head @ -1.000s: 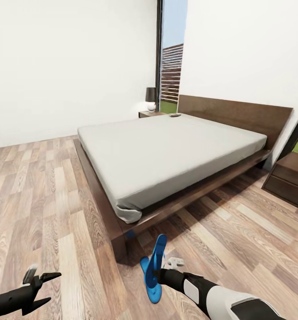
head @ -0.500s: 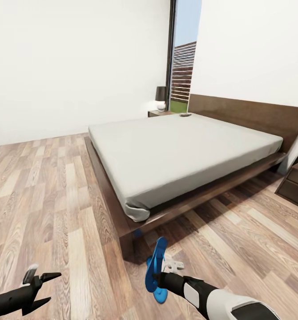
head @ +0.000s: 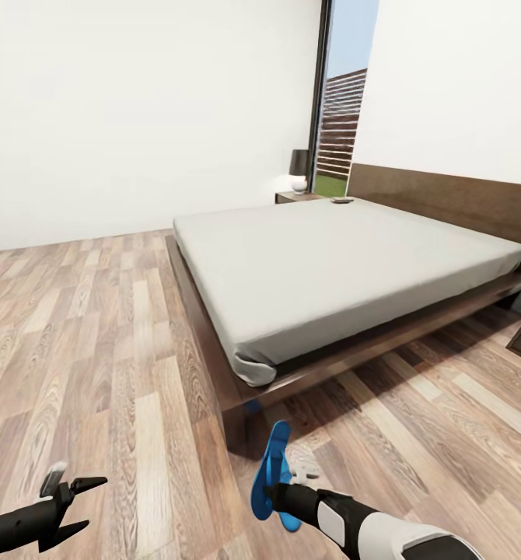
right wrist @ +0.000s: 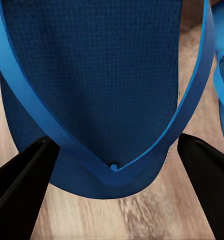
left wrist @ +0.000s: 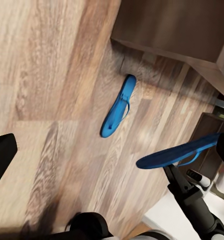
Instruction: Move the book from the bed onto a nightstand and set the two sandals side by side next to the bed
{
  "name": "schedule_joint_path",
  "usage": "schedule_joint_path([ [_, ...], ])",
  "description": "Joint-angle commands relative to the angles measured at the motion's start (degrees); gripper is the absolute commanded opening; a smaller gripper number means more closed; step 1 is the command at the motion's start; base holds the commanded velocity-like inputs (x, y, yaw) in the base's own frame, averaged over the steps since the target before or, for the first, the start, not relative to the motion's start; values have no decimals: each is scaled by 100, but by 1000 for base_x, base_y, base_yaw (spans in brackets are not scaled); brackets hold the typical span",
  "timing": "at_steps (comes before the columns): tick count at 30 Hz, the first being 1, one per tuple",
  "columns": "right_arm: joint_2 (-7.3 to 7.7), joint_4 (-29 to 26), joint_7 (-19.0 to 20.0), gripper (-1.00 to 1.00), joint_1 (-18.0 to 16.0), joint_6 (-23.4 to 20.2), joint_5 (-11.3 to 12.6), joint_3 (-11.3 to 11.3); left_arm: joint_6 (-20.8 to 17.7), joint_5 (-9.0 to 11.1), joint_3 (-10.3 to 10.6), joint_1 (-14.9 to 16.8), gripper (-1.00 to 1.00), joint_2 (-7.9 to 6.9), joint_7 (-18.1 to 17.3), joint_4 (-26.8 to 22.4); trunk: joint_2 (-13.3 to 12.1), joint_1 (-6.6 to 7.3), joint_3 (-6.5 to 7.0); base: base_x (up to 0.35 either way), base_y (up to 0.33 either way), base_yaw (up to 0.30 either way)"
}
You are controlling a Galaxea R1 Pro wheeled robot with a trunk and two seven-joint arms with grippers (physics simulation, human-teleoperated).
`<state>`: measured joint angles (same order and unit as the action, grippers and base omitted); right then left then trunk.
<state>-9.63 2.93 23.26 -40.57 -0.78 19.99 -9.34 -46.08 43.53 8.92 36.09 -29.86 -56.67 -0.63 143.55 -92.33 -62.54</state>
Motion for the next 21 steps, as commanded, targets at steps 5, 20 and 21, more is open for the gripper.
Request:
schedule_joint_path([
  [5,-3,14,14,-100,13,-9,59,-37,-31,41,48,3,100,-2,-19,1,2,1,-16,0,0,151],
  [20,5,12,5,-100,22,-2,-89,-28,-27,41,48,3,100,-2,-42,-2,2,1,-48,0,0,151],
  [21,5,10,5,-100,22,-2,-96,-27,-26,41,48,3,100,-2,-52,-3,2,1,-50,0,0,151],
])
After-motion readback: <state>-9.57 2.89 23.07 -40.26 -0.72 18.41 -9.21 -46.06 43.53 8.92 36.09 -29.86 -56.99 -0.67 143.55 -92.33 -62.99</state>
